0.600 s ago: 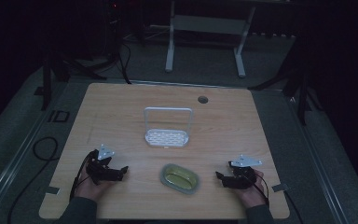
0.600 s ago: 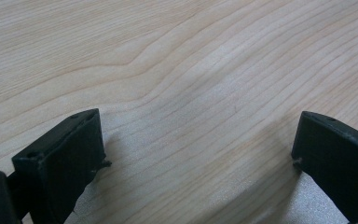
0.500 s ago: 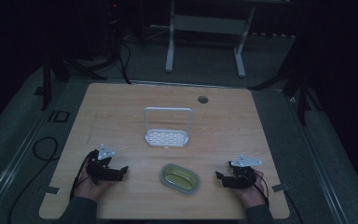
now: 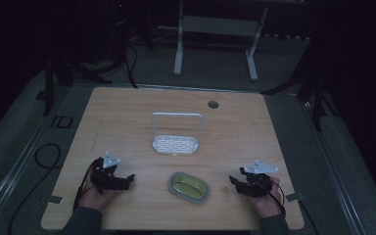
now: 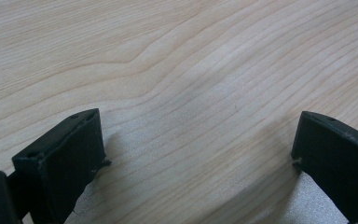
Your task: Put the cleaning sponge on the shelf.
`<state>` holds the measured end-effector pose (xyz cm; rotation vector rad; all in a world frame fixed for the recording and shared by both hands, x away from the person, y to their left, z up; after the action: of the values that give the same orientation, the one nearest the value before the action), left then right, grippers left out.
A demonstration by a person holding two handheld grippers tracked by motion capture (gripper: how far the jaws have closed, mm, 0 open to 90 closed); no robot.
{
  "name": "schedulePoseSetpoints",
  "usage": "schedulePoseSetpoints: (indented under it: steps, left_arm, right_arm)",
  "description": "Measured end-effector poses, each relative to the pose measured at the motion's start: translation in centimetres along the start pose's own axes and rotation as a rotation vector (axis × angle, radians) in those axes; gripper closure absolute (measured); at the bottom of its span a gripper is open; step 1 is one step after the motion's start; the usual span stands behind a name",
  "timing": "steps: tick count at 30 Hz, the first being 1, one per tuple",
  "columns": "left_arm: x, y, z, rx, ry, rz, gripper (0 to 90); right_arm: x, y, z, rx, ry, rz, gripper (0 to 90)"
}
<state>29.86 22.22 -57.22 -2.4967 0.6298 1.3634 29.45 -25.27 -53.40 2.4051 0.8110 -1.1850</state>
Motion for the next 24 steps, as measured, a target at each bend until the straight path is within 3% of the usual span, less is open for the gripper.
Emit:
schedulePoseSetpoints:
  steps: [3, 10, 17, 24]
  left_arm:
    - [0.0, 0.0, 0.0, 0.000, 0.000, 0.000, 2.3]
    - [0.0, 0.0, 0.0, 0.001, 0.000, 0.000, 2.3]
    - [0.0, 0.0, 0.0, 0.000, 0.000, 0.000, 2.3]
    - [0.0, 0.0, 0.0, 0.001, 0.001, 0.000, 2.3]
  right_arm:
    - [-0.6, -0.9, -0.6, -0.046, -0.005, 0.020, 47.2]
    - [-2.2, -2.8, -2.8, -0.141, 0.001, 0.010, 51.6]
    - [-2.6, -4.1, -4.4, -0.194, 0.003, -0.009, 54.7]
    - [-2.5, -4.9, -5.6, -0.203, -0.007, -0.044, 55.8]
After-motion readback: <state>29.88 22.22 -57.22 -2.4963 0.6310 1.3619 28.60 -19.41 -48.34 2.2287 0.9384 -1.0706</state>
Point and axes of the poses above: each handheld gripper's, and its own axes: x roughly forward along the jaws, z roughly out of its underside, y roughly to its right, the point moved 1 cm from there along x, roughly forward along the jaws, and after that the axes turned 11 degrees about -y, right-handed, at the moved point
